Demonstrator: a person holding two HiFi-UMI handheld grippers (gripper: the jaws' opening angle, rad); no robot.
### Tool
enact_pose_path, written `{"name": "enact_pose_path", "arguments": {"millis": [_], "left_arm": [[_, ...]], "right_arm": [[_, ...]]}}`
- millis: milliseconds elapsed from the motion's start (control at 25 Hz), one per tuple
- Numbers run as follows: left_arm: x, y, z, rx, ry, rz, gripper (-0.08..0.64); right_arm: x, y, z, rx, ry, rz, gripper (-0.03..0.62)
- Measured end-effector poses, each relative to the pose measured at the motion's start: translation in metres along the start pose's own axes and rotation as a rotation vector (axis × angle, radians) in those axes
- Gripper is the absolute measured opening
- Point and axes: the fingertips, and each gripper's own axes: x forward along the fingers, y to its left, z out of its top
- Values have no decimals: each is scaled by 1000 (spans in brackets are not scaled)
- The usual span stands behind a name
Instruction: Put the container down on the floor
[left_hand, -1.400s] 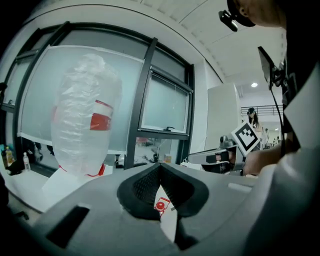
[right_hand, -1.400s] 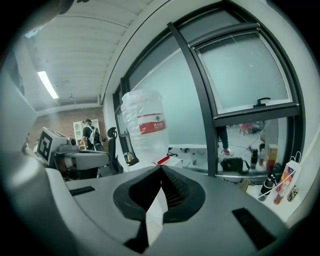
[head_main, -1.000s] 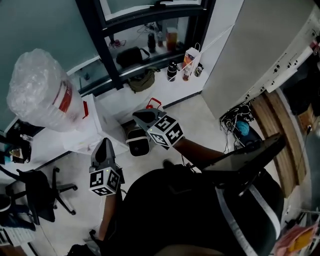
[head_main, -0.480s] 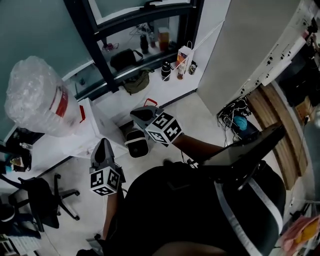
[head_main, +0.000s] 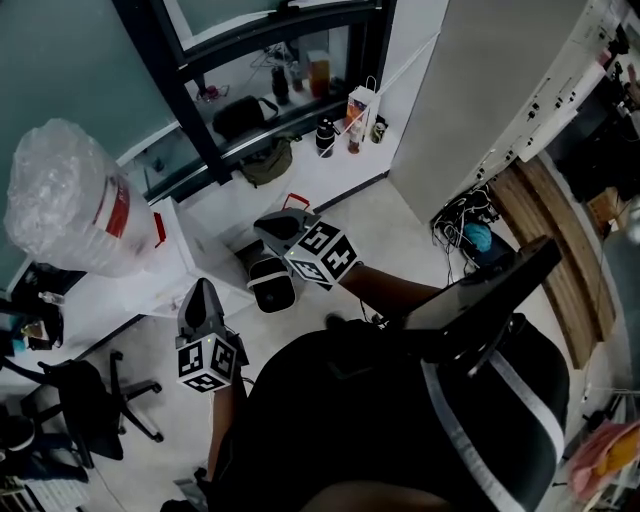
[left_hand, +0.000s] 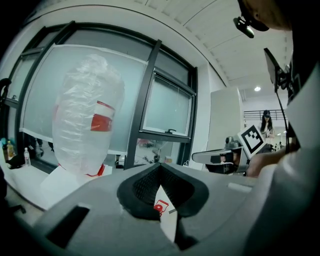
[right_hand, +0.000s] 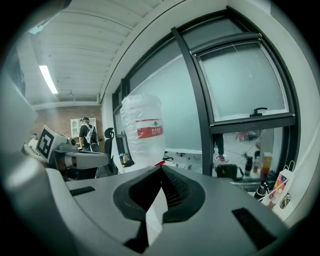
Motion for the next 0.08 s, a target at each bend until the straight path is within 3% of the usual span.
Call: {"name": "enact_pose_path", "arguments": {"millis": [80], "left_arm": [[0, -1, -1, -2, 3, 3, 11]], "right_arm": [[-1, -1, -1, 0, 3, -1, 8]]}}
